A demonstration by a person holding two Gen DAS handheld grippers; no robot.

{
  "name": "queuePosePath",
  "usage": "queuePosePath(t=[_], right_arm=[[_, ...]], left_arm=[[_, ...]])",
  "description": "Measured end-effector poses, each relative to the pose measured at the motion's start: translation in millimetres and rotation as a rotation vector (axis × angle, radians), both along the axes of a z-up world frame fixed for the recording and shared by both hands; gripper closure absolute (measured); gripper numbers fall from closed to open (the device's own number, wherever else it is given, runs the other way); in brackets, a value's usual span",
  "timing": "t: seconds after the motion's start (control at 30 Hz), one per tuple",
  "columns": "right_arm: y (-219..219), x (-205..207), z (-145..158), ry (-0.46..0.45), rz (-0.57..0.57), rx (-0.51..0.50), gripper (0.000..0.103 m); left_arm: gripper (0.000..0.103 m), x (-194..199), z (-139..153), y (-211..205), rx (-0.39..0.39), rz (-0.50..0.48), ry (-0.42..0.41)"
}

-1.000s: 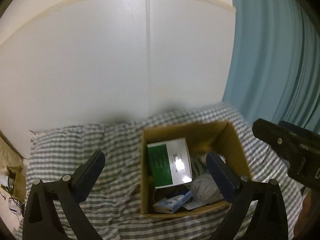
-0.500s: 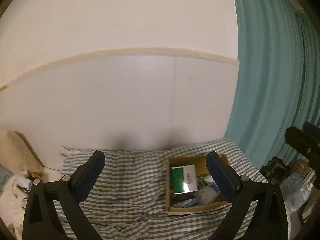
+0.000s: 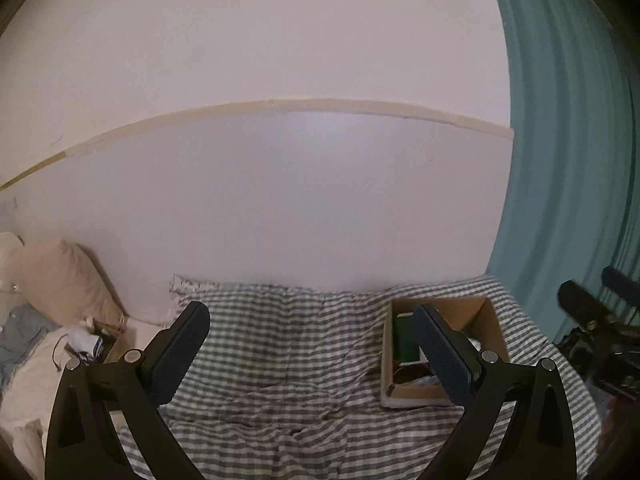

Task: Organize objects

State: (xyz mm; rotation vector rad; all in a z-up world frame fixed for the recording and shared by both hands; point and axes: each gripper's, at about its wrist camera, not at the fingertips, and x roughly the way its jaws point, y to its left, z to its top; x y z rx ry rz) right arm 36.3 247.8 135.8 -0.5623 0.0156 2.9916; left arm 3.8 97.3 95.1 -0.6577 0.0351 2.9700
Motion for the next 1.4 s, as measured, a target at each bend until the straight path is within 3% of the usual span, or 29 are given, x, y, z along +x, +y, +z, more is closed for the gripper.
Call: queuePosePath(t=[0.07, 0.37, 0.6, 1.4], right_arm=[[6.7, -9.5, -24.8, -0.006, -0.019, -0.006, 0.000], [18.1, -26.3, -75.7, -0.035, -0.042, 0.026, 0.000], [14.5, -33.9, -90.7, -0.074, -0.039, 0.037, 0.000], [6.0, -33.7, -91.7, -0.088, -0.020, 0.048, 0.000]], left_arm=[[0.000, -1.7, -14.0, -1.0, 0.000, 0.016, -0.009], [0.000, -9.0, -66.2, -9.8, 0.019, 0.063, -0.043], [0.000, -12.1, -75.6, -6.9, 0.020, 0.055, -0.071], [0.000, -15.2, -83.4, -1.0, 0.003, 0.054, -0.093]])
